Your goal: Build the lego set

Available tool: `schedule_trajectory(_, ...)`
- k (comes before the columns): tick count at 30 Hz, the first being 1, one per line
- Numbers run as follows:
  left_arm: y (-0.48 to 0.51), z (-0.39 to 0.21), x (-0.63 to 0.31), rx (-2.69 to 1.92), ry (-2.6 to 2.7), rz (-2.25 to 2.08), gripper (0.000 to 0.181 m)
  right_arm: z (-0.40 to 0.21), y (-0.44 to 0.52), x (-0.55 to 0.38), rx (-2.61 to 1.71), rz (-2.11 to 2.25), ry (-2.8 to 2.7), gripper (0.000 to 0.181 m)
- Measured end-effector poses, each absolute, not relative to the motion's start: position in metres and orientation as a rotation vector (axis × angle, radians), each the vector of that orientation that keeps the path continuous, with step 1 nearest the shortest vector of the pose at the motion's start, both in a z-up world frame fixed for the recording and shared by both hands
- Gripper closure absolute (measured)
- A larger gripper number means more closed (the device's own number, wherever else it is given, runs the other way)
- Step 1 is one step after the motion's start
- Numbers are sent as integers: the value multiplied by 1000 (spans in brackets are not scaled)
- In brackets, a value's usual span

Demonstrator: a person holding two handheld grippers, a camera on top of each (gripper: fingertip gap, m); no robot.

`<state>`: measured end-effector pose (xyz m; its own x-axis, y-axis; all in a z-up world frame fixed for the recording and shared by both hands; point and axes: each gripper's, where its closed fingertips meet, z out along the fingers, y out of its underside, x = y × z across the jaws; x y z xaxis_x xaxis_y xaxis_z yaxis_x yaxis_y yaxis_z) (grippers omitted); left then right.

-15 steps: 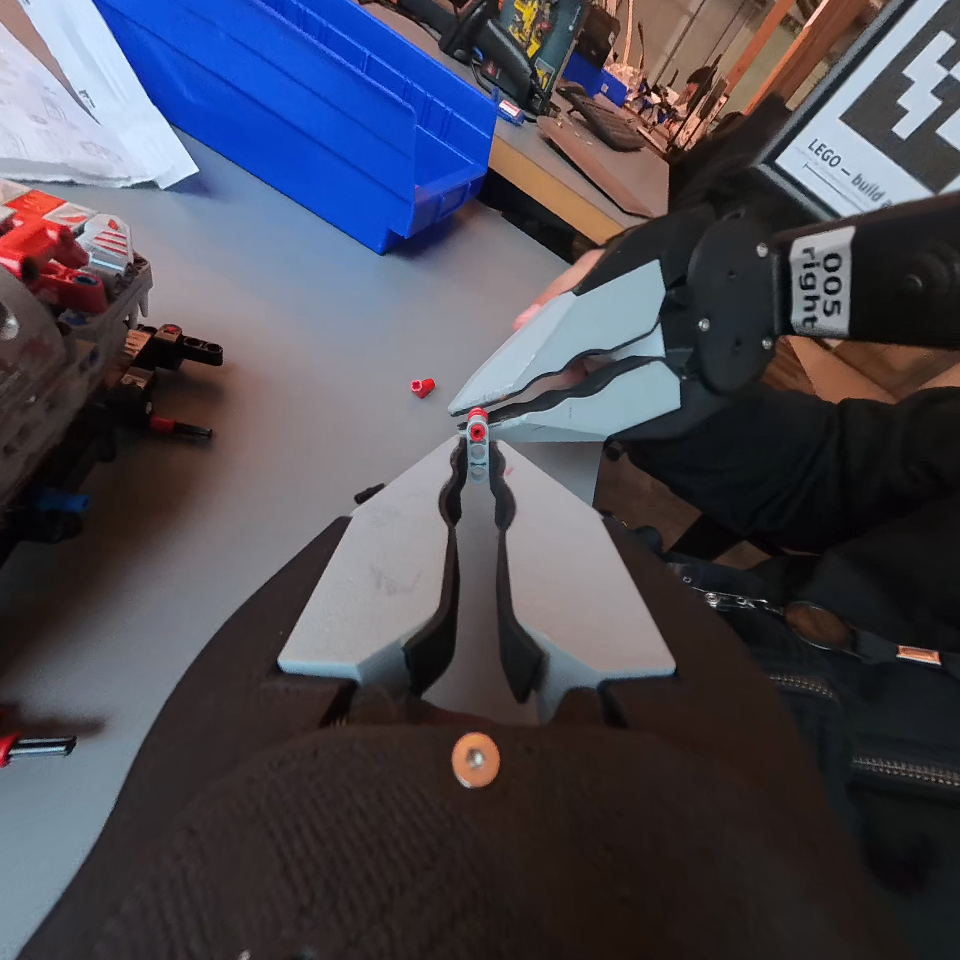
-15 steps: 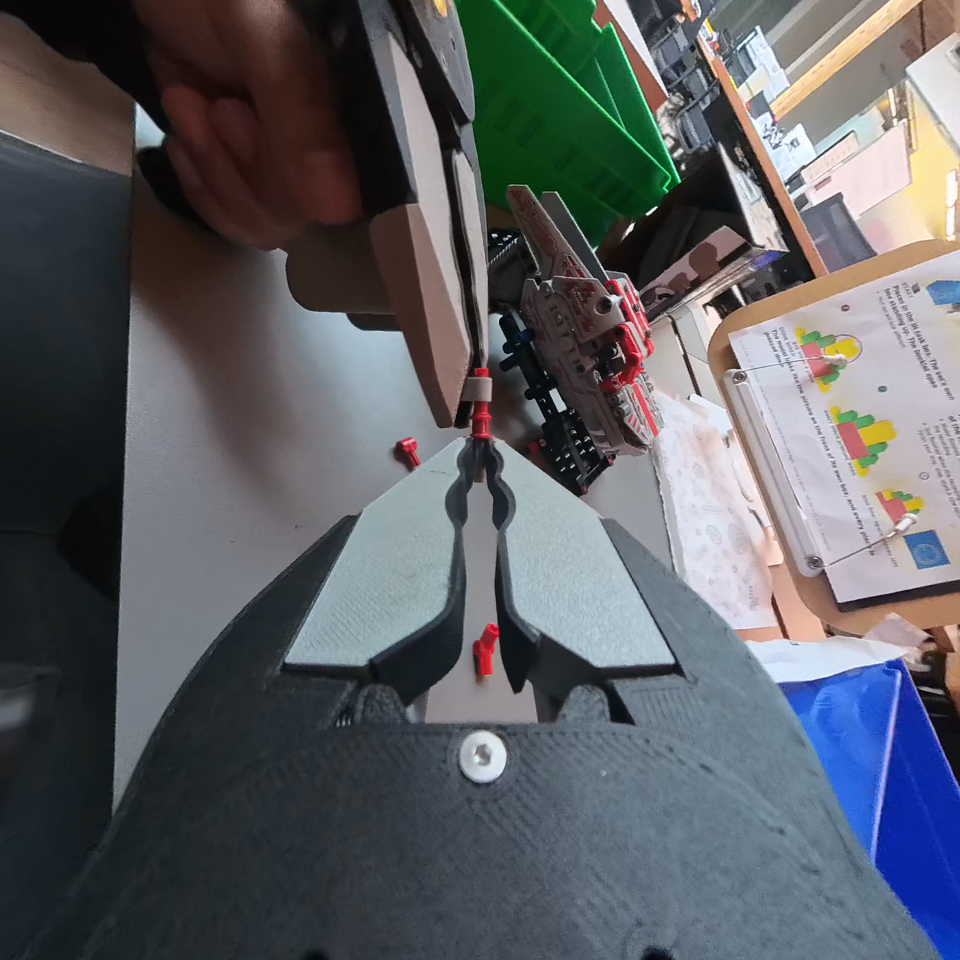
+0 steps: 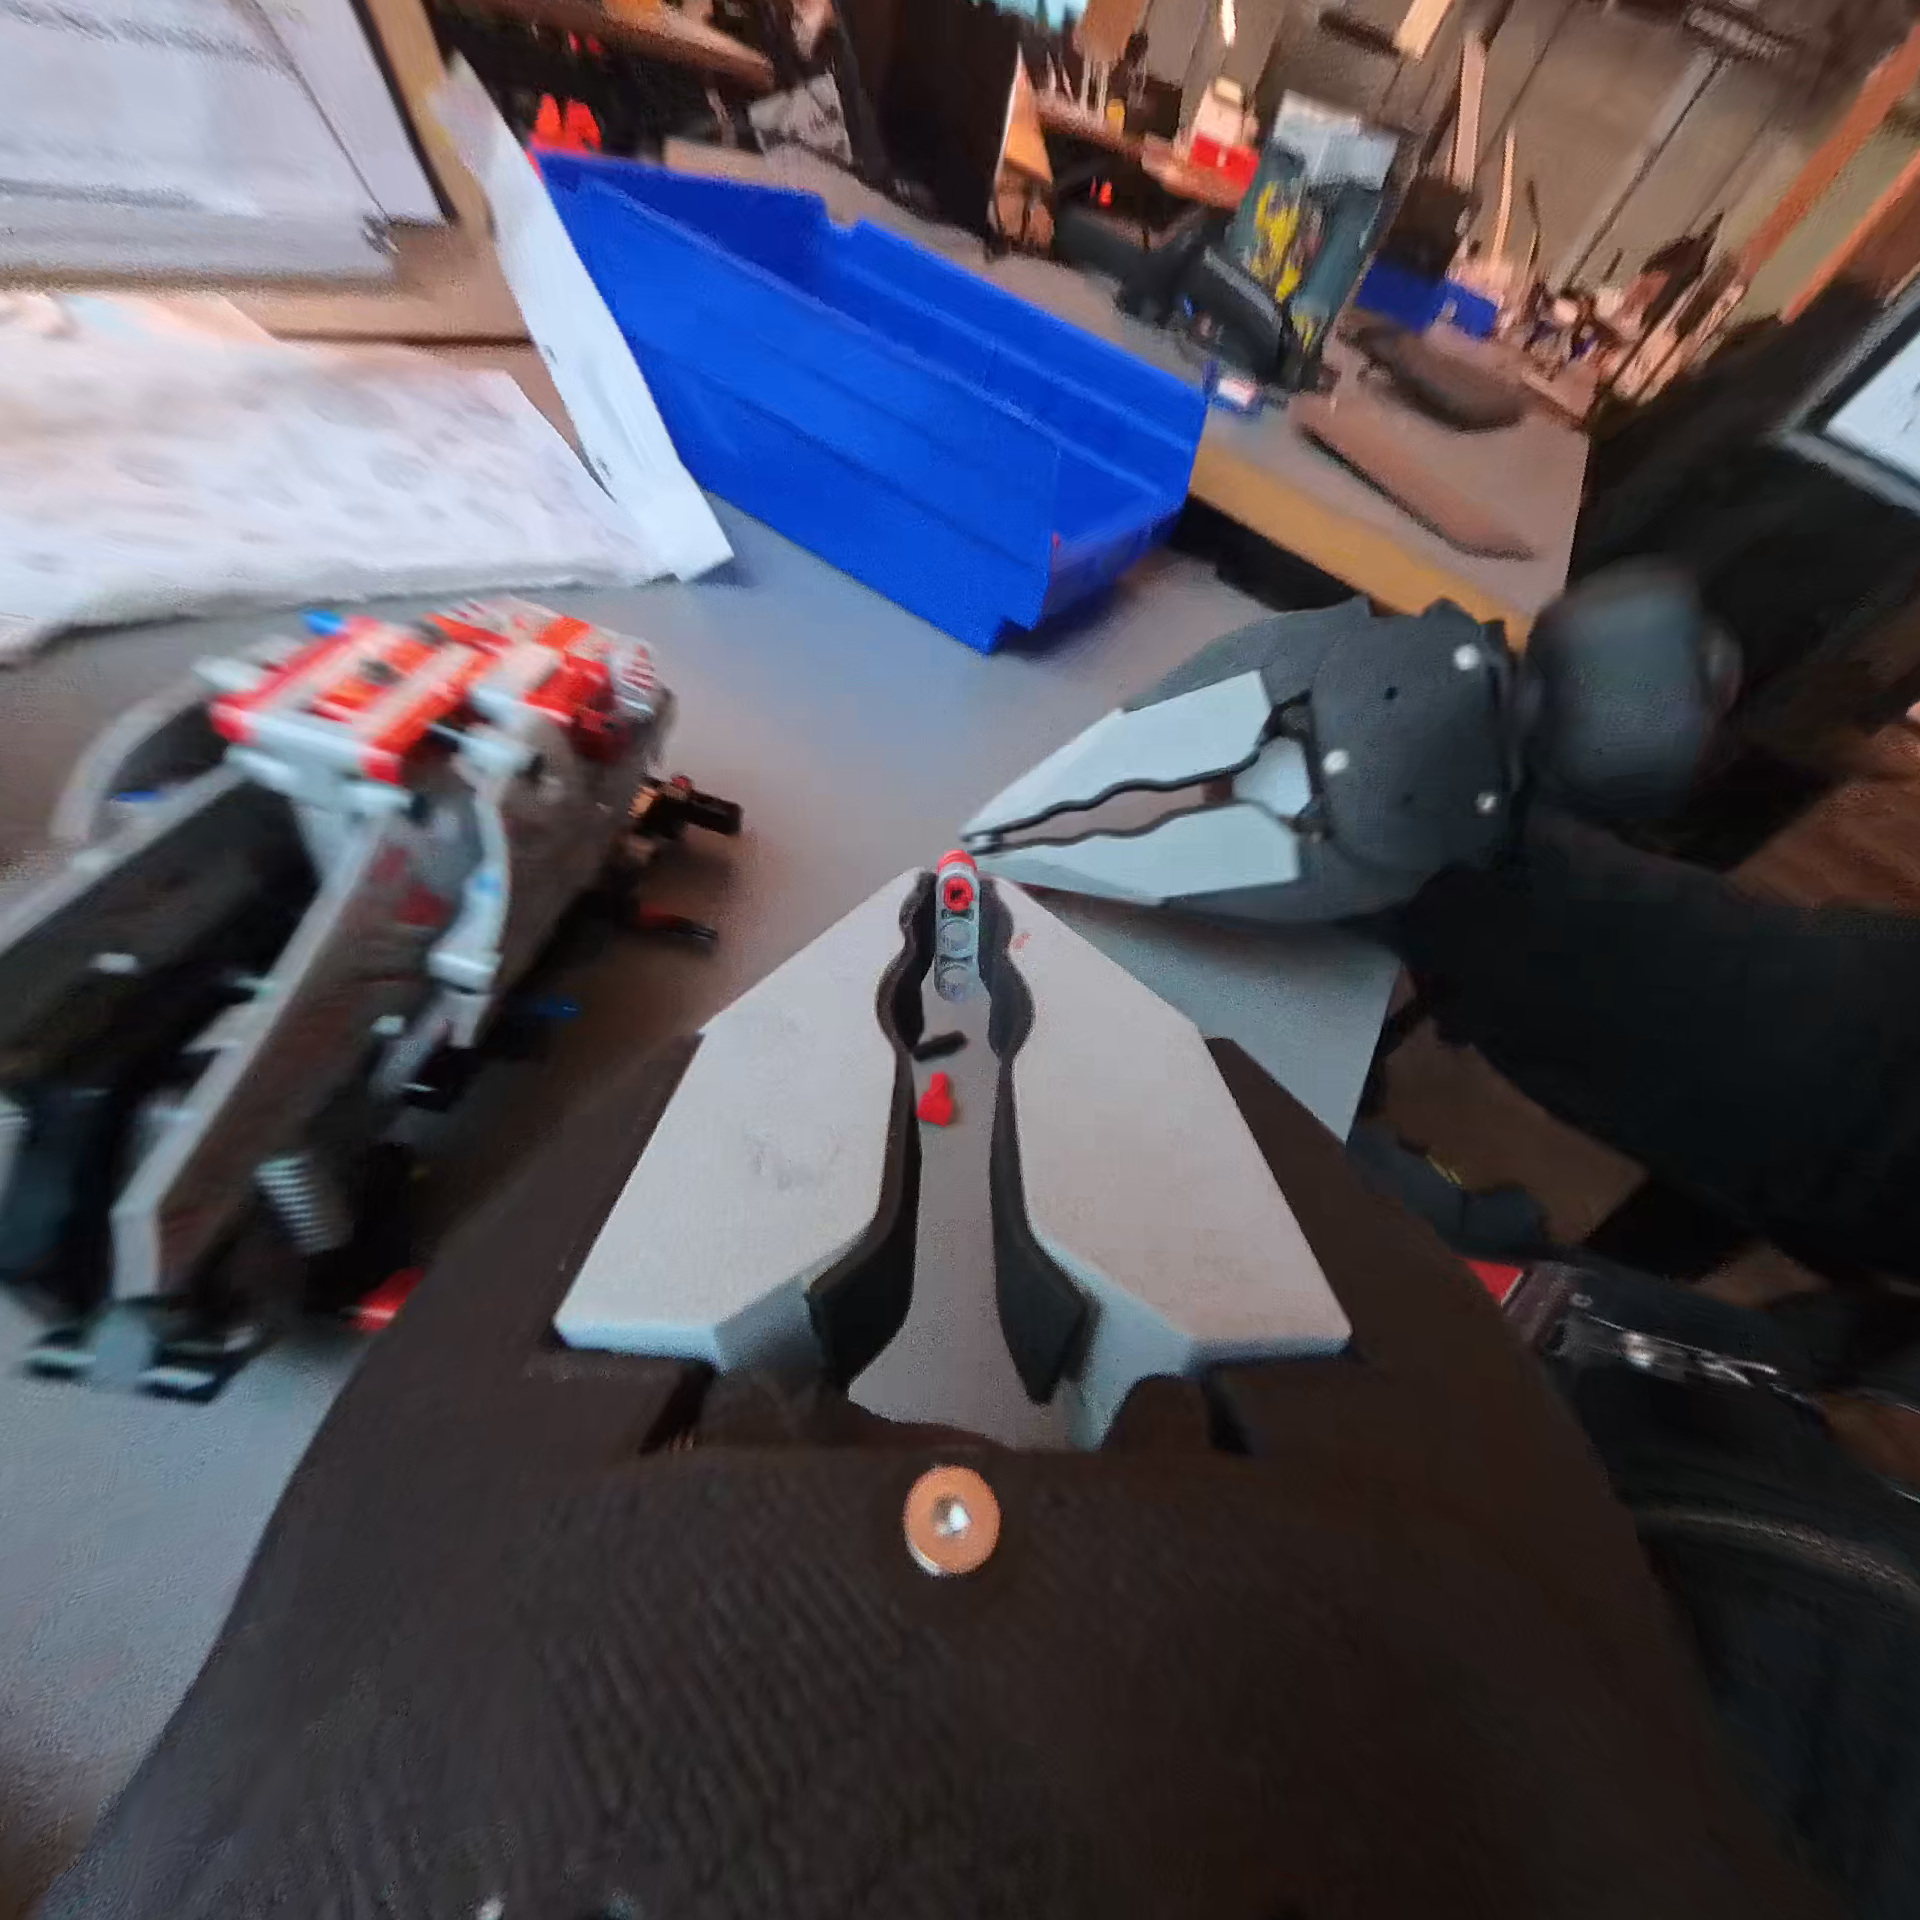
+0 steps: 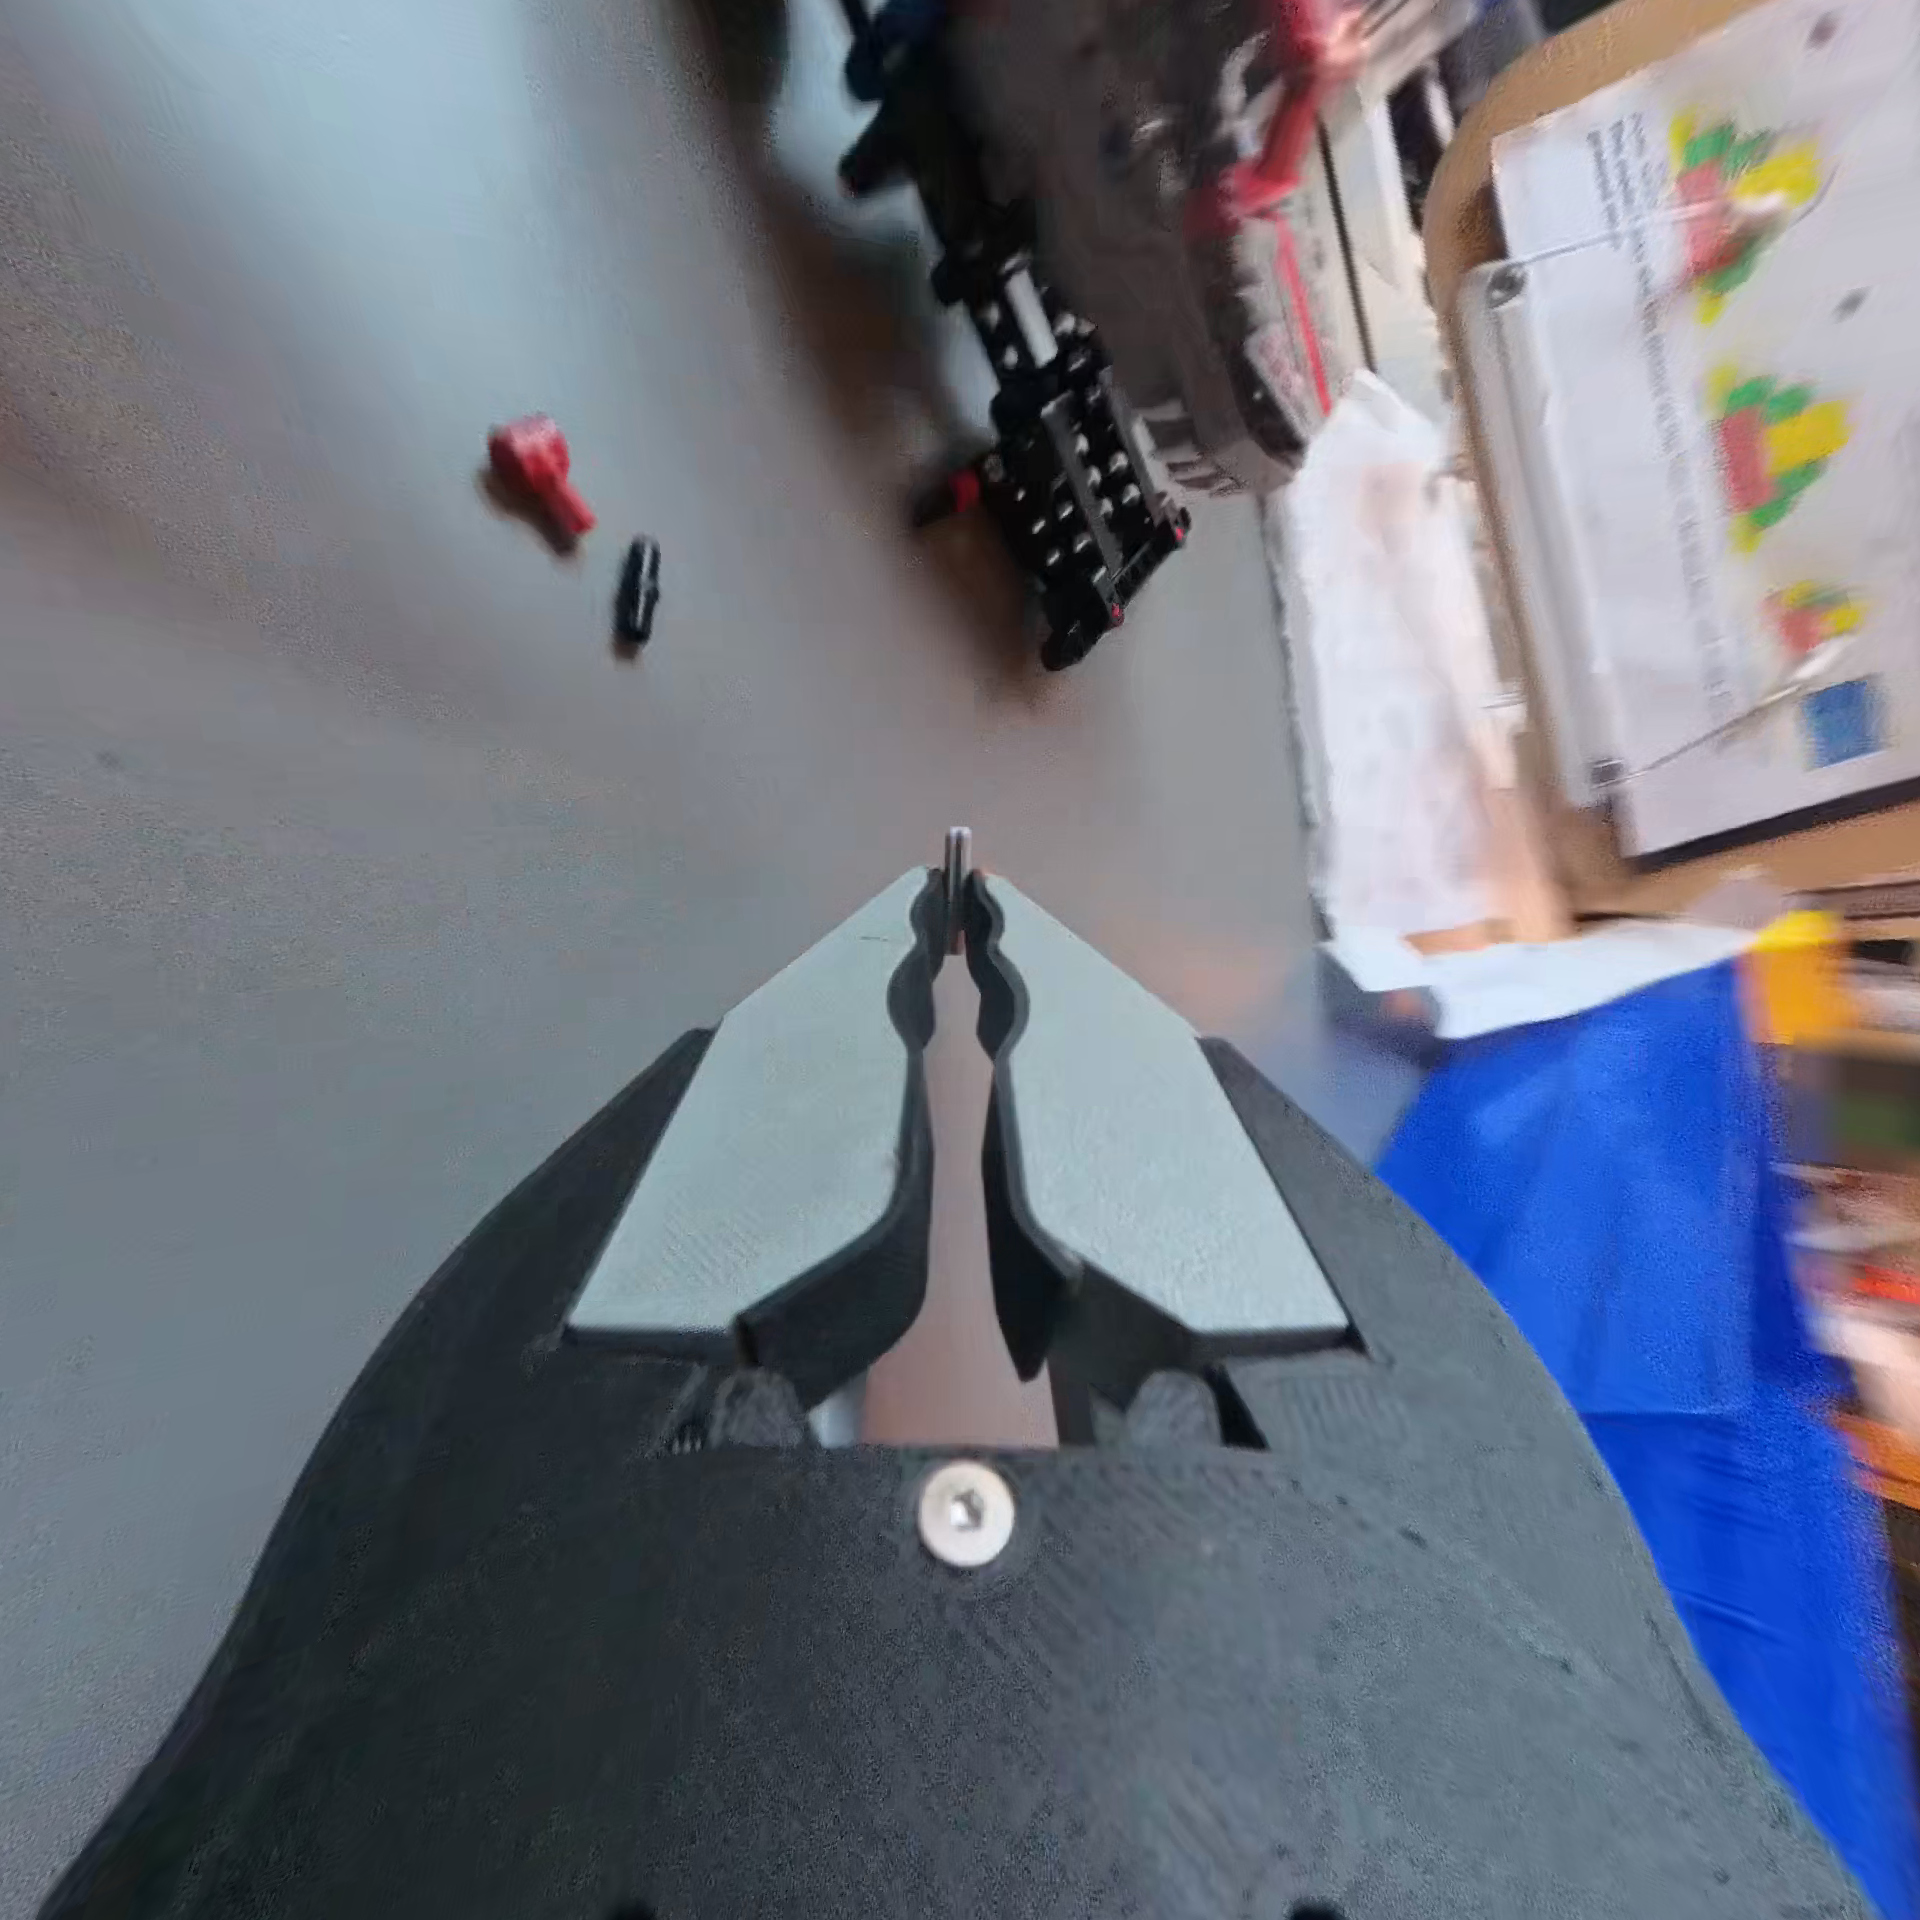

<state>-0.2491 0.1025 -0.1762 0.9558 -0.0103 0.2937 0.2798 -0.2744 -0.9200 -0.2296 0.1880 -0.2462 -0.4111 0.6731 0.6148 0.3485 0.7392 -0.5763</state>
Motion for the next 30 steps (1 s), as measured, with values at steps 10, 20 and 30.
schedule_trajectory(10,109,-198,-218,-1906,-61,-425,176,-204,160,-227,-797,929,-1971,181)
schedule_trajectory(20,111,-207,-215,-1938,-59,-437,176,-247,150,-216,-989,1010,-2250,163)
schedule_trajectory(30,112,-211,-213,-1963,-51,-426,176,-265,148,-209,-1060,1009,-2362,152)
